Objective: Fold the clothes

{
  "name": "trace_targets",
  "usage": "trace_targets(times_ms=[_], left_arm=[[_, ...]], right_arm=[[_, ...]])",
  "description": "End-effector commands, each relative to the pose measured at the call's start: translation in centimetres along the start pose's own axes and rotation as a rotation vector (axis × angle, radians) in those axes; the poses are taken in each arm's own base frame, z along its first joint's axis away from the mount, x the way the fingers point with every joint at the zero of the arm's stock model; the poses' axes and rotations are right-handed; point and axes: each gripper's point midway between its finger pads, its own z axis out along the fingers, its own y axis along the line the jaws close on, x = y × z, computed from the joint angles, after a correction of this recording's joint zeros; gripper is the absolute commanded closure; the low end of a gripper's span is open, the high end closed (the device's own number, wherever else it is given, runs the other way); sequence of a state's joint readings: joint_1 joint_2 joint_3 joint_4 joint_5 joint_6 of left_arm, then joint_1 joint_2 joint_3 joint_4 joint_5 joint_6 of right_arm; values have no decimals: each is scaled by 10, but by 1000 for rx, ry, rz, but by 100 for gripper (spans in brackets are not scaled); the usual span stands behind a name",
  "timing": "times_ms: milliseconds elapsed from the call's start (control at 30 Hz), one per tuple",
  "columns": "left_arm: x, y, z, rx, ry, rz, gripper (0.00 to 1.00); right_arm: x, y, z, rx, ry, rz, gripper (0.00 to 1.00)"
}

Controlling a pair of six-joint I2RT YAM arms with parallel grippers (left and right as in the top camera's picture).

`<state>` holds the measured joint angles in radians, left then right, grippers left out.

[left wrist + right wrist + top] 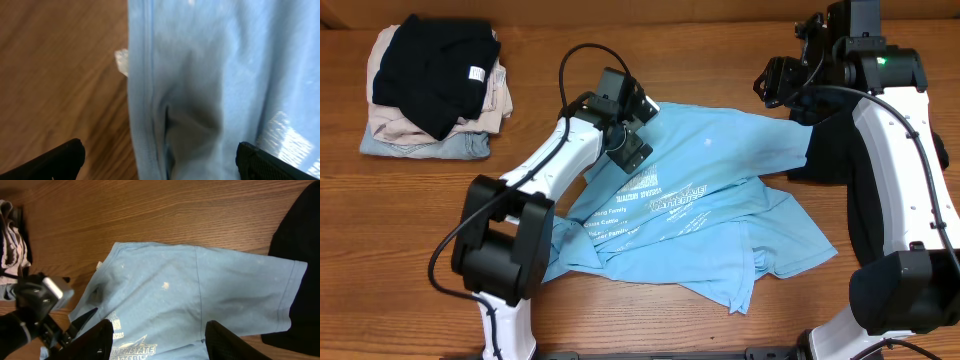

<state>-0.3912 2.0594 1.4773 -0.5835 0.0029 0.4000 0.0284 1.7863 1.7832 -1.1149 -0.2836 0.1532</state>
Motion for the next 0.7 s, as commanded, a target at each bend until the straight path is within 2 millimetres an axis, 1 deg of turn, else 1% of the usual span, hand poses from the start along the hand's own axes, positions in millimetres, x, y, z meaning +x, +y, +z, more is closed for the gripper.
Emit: trace_targets(times_ms=[0,133,233,300,400,500,667], left_arm=[[5,-1,13,0,33,13,0],[11,-2,17,6,54,12,0],[14,5,18,-30,72,10,0],[19,17,17,-94,95,-37,0],[33,40,14,-194,138,-167,0],[49,53,12,-201,173,-248,0],[80,82,8,-215,222,-375,0]], right_arm=[[-2,0,-1,3,-15,-9,37],[-2,1,-1,2,-14,-11,37],[-2,1,-1,2,-14,-11,37],[-2,1,-1,6,-14,-10,37],[-2,0,-1,10,-13,-11,36],[-2,0,-1,10,-13,-10,36],[-2,-3,-1,28,-16,-9,35]])
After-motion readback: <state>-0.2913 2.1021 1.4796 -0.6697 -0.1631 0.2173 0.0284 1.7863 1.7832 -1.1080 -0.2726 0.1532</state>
